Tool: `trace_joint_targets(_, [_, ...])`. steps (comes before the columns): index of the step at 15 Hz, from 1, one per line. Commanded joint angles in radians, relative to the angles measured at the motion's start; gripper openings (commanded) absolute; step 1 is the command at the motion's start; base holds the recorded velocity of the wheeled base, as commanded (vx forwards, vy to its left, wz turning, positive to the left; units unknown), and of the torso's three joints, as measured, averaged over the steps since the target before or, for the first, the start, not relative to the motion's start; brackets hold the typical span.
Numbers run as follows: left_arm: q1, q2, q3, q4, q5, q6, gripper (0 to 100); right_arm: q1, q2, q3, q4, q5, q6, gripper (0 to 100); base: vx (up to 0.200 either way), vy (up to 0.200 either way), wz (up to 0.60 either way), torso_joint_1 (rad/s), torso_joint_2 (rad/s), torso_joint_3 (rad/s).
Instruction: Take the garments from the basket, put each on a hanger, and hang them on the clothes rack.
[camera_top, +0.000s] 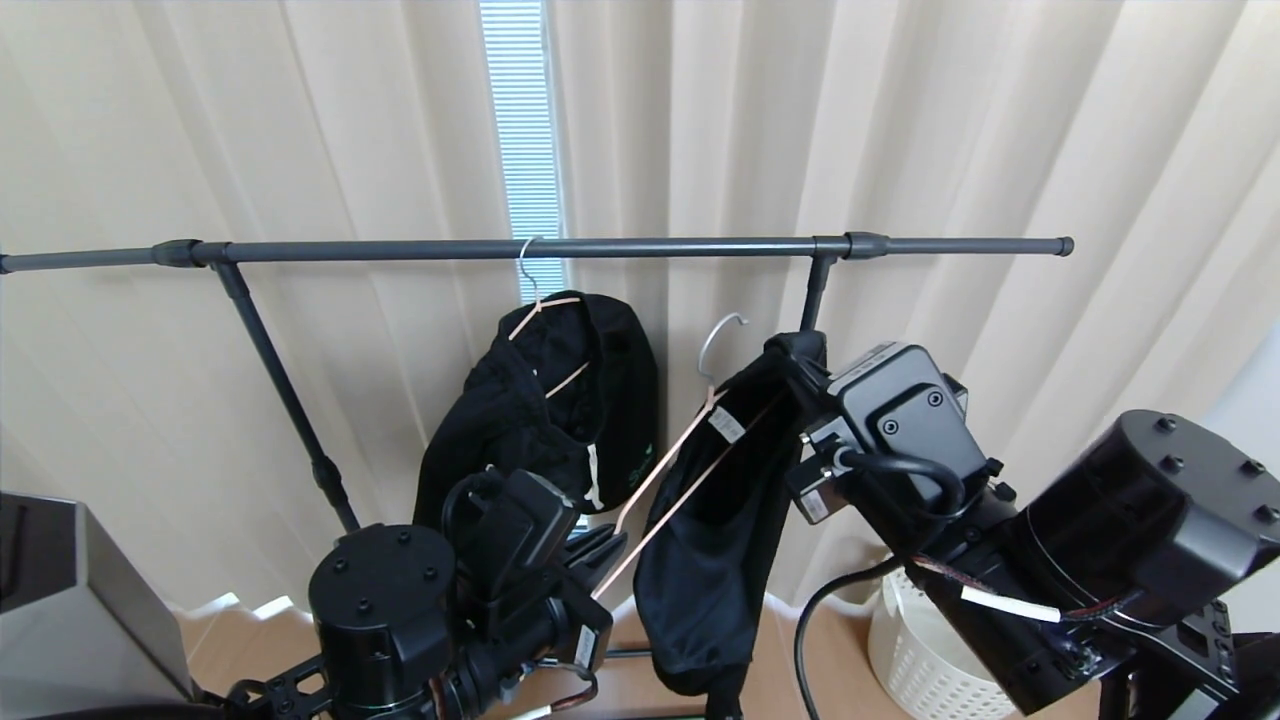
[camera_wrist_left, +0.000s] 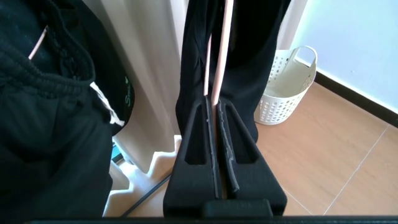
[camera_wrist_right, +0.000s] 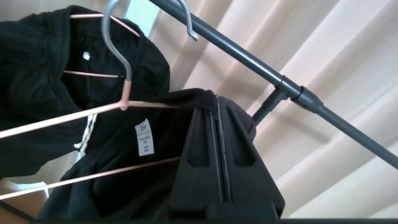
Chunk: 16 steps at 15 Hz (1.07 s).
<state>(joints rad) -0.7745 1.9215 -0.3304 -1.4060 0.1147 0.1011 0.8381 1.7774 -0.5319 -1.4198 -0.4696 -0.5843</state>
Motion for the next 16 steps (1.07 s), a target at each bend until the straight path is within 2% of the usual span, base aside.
trace_joint_targets(1, [0.000,0.001,-0.001,-0.004,0.000,0.000,0,0.010,-0.023,0.015,0.002,0.014,0.000,0,0.000,0.000,0.00,0.000,0.00,0.000])
trace_joint_targets(3, [0.000,0.001,0.002,-0.004,0.000,0.000,0,0.012,-0.038,0.029,0.004,0.045,0.000,0,0.000,0.000,0.00,0.000,0.00,0.000])
trace_joint_targets(9, [-0.003,-0.004,0.013,-0.011,0.000,0.002,0,0.003,-0.010,0.004,0.002,0.048,0.001,0,0.000,0.000,0.00,0.000,0.00,0.000])
trace_joint_targets(11, [-0.008,0.001,0.022,-0.044,-0.003,0.003,0,-0.028,0.019,-0.020,-0.001,0.048,0.007,0,0.000,0.000,0.00,0.000,0.00,0.000])
trace_joint_targets(15, [-0.031,0.001,0.060,-0.125,-0.006,0.028,0,-0.030,0.046,-0.062,-0.004,0.039,0.052,0,0.000,0.000,0.00,0.000,0.00,0.000])
trace_joint_targets(16, [-0.032,0.004,0.064,-0.133,-0.007,0.031,0,-0.030,0.048,-0.060,-0.004,0.039,0.053,100,0.000,0.000,0.00,0.000,0.00,0.000])
